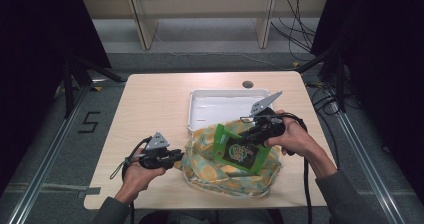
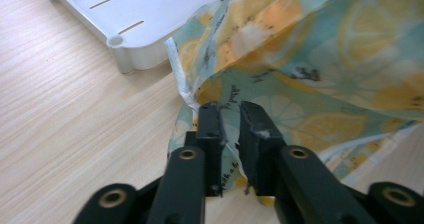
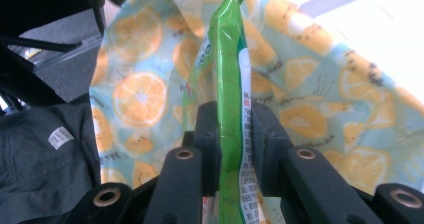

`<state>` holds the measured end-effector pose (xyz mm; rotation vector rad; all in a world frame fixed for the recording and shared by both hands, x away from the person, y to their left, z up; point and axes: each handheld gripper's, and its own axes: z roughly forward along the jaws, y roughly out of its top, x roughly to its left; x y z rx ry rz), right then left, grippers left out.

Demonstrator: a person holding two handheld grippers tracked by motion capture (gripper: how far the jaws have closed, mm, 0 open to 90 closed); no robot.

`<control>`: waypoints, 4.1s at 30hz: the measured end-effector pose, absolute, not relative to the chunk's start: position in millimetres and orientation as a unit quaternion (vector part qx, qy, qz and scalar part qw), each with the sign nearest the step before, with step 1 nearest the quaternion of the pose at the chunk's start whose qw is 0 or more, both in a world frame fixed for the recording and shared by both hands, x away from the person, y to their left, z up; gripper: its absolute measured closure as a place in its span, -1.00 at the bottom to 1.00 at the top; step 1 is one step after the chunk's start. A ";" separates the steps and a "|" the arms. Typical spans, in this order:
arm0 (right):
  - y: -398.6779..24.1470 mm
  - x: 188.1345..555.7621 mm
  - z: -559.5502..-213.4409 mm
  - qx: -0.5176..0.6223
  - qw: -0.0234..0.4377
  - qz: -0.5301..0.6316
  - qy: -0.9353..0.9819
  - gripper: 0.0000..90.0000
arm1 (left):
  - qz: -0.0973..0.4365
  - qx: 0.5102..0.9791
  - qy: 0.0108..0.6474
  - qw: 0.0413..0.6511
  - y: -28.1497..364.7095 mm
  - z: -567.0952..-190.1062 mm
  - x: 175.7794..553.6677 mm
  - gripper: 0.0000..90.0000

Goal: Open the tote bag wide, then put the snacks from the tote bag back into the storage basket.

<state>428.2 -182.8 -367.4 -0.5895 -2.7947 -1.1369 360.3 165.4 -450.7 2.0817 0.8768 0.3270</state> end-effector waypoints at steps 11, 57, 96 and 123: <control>-186.9 429.9 -347.0 -0.201 0.017 -0.406 -0.891 0.70 | 0.127 0.825 0.342 0.431 167.2 -439.9 326.4 0.23; -231.2 462.8 -300.7 -0.271 -0.016 -0.475 -0.837 0.70 | 0.165 0.827 0.352 0.405 169.3 -448.3 296.9 -0.47; -271.4 549.0 -332.3 -0.454 -0.081 -0.441 -0.770 0.70 | 0.160 0.828 0.360 0.400 169.4 -448.7 292.6 -0.46; -263.5 599.7 -394.6 -0.530 -0.090 -0.416 -0.734 0.70 | 0.159 0.828 0.350 0.408 167.7 -447.7 291.0 -0.46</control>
